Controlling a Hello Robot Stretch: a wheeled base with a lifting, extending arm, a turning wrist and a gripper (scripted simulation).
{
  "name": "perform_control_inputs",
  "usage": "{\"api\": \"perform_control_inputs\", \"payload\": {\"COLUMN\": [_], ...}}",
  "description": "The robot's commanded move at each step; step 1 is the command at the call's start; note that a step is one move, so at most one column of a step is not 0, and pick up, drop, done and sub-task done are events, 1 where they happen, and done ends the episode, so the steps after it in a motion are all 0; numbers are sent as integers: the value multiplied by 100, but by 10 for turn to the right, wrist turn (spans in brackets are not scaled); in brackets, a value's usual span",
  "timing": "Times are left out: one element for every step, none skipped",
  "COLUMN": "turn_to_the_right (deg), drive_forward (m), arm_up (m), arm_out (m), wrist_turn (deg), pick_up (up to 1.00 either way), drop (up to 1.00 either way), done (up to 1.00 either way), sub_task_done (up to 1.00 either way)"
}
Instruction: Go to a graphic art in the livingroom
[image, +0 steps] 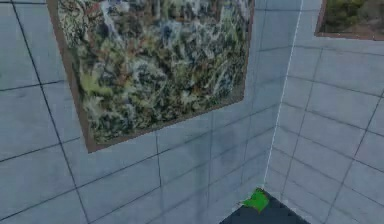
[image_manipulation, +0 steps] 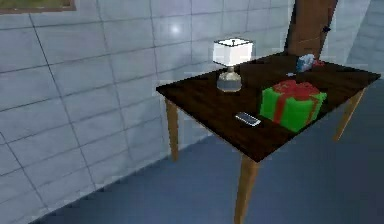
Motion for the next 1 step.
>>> {"api": "perform_control_inputs", "payload": {"turn_to_the_right": [0], "drive_forward": [0], "arm_up": [0], "arm_out": [0], "wrist_turn": [0], "pick_up": [0], "drop": [0], "done": [100], "sub_task_done": [0]}}
